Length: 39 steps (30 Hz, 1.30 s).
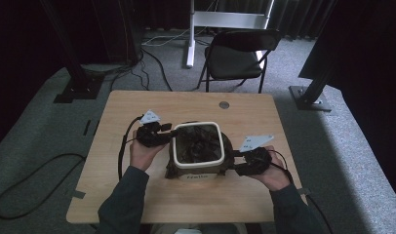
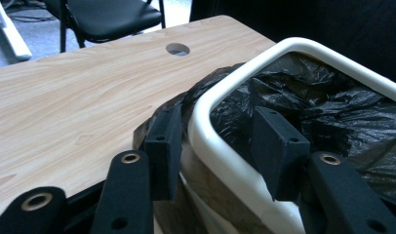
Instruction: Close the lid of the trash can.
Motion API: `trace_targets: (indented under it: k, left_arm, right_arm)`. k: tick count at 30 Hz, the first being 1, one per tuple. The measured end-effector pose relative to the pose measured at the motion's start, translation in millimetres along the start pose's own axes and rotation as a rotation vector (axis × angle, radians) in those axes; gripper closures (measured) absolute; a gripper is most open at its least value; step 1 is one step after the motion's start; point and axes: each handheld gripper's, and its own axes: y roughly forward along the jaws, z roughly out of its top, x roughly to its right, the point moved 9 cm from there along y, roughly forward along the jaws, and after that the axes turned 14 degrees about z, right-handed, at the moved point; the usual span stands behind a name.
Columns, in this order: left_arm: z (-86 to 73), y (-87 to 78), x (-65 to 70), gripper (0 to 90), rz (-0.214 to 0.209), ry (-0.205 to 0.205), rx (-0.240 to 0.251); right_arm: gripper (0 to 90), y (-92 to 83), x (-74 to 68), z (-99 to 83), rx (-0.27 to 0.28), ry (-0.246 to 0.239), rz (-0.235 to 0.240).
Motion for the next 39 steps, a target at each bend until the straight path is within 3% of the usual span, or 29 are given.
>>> trace_targets:
  k: [7,17,25,39]
  left_arm:
    - [-2.8,-12.2,-9.3,53.8,0.024,0.004,0.01]
    - [-18.8,-20.5,-23.0,53.4,0.051,-0.007,-0.012]
    - [-25.6,-24.6,-25.6,52.9,0.061,0.004,-0.019]
    - [-33.8,-28.3,-34.0,52.7,0.078,-0.016,-0.023]
  right_arm:
    - [46.3,0.7,6.6,-5.5,0.003,-0.01,-0.02]
    - [44.8,3.2,21.2,-20.8,-0.015,0.029,-0.059]
    - [43.5,5.0,30.7,-30.3,-0.032,0.045,-0.092]
    - [43.0,8.2,41.2,-43.4,-0.036,0.075,-0.12]
